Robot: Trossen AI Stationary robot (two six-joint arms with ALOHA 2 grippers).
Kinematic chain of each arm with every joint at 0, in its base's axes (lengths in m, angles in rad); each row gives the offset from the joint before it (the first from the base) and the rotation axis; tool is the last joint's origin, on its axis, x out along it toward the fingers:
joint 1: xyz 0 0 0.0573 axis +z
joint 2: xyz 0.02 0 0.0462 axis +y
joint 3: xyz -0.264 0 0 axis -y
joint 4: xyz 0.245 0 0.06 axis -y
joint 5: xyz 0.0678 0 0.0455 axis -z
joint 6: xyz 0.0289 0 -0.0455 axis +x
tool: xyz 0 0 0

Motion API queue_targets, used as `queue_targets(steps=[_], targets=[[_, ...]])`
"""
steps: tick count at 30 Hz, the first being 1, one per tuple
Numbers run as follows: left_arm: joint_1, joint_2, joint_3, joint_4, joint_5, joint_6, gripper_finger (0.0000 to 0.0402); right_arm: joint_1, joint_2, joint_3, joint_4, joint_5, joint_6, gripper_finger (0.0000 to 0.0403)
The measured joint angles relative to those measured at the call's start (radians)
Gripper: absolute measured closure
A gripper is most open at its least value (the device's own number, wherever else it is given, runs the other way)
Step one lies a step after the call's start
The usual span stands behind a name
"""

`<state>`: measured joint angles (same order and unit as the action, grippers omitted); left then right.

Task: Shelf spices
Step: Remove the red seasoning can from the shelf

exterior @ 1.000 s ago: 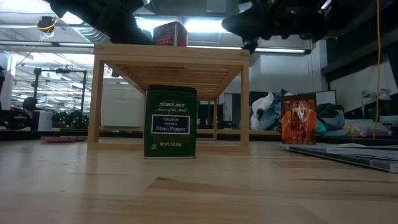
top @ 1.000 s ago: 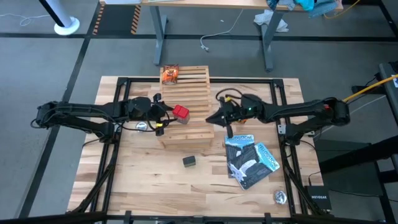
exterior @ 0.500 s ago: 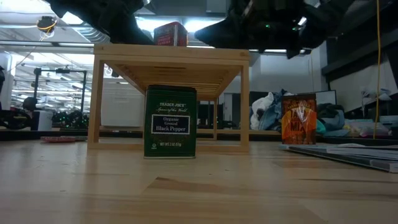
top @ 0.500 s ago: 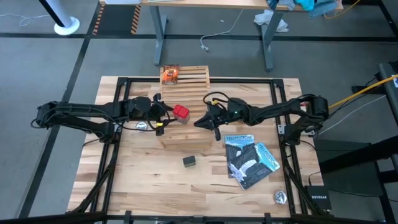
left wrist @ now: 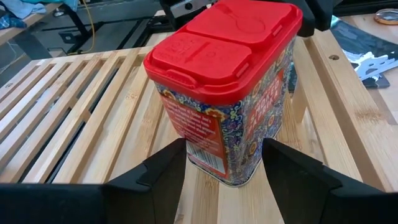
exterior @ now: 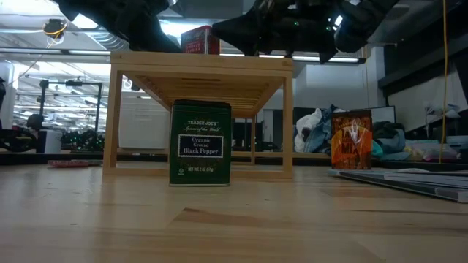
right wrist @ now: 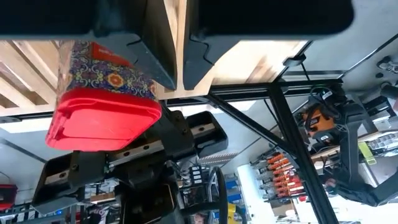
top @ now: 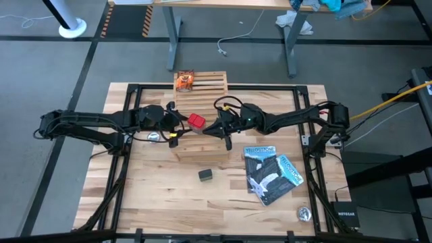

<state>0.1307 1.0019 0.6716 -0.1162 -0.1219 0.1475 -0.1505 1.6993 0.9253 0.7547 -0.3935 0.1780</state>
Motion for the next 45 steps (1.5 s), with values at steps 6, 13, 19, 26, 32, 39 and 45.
queue_targets(steps=[6, 13, 19, 26, 32, 39, 45], targets=[[0.000, 0.000, 0.000, 0.000, 0.000, 0.002, 0.0199, 0.001, 0.000, 0.000, -0.005, -0.016, 0.024, 0.0370], [0.000, 0.000, 0.000, 0.001, 0.001, 0.010, 0.0199, 0.000, 0.000, 0.000, -0.035, -0.018, 0.027, 0.0370], [0.000, 0.000, 0.000, 0.002, 0.033, -0.013, 0.0199, 0.000, 0.000, 0.000, -0.095, 0.016, -0.012, 0.0370], [0.000, 0.000, 0.000, -0.001, 0.048, -0.046, 0.0199, 0.001, 0.000, 0.000, -0.130, 0.130, -0.027, 0.0370], [0.001, 0.000, 0.000, -0.006, 0.039, -0.028, 0.0199, 0.001, -0.001, 0.000, -0.154, 0.188, -0.052, 0.0370], [0.002, 0.000, 0.000, -0.011, -0.071, -0.022, 0.0199, -0.001, -0.001, 0.000, -0.173, 0.217, -0.054, 0.0370], [0.002, 0.000, 0.000, -0.012, -0.169, -0.074, 0.0199, -0.001, -0.001, 0.000, -0.183, 0.210, -0.055, 0.0370]])
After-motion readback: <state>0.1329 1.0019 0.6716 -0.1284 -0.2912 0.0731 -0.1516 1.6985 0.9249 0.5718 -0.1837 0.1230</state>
